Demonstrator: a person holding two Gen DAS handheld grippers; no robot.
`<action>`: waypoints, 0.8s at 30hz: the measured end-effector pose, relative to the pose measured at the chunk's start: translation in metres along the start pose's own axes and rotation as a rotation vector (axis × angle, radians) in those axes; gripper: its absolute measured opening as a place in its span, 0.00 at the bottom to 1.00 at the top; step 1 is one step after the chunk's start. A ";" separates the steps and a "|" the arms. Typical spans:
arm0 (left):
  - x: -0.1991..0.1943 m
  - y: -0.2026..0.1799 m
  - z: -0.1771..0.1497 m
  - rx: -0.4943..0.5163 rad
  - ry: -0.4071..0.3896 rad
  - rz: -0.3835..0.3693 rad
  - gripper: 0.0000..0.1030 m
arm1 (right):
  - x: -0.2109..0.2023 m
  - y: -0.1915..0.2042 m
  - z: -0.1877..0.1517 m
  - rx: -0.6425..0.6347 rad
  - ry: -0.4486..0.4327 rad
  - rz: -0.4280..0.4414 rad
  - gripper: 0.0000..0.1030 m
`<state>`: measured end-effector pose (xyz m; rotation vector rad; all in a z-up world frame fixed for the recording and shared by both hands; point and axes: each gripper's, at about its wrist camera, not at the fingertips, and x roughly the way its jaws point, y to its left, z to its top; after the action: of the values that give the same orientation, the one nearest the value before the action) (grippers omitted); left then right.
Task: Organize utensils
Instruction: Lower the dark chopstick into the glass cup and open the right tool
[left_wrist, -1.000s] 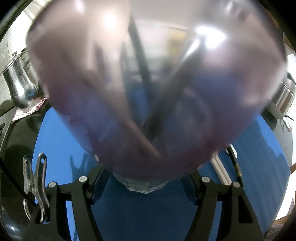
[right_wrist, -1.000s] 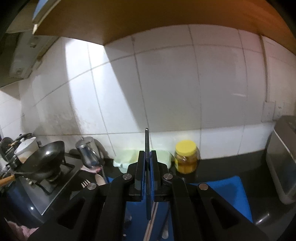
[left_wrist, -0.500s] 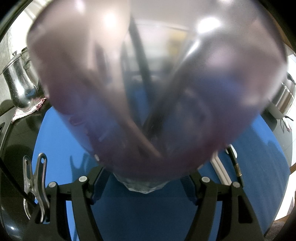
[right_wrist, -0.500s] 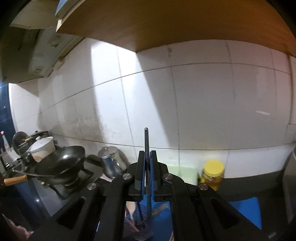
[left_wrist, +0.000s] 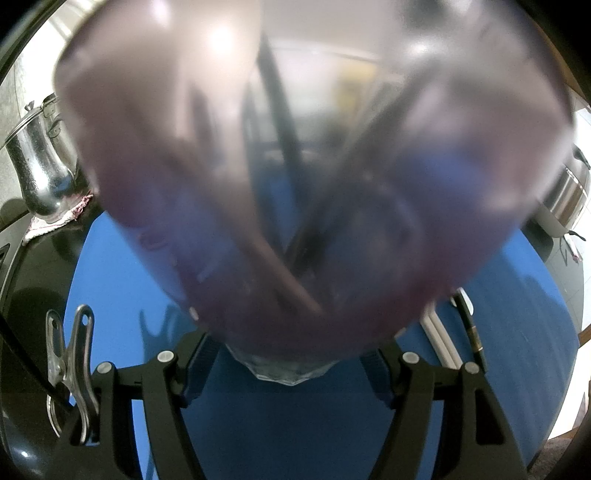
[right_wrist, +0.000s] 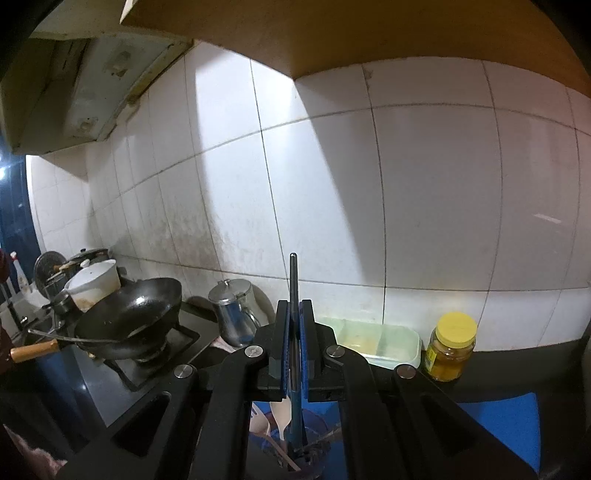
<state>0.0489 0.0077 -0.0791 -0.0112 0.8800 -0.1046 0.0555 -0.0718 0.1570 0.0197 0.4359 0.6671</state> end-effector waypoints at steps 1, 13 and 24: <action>0.000 0.000 0.000 0.000 0.000 0.000 0.71 | 0.004 0.000 -0.002 -0.002 0.011 -0.001 0.06; 0.000 -0.001 0.000 -0.001 0.000 -0.001 0.71 | 0.041 -0.005 -0.035 0.025 0.181 0.002 0.06; 0.001 -0.001 0.000 -0.002 0.000 -0.001 0.71 | 0.048 -0.012 -0.043 0.084 0.222 0.035 0.21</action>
<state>0.0489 0.0068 -0.0798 -0.0134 0.8796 -0.1051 0.0791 -0.0581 0.0973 0.0330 0.6790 0.6884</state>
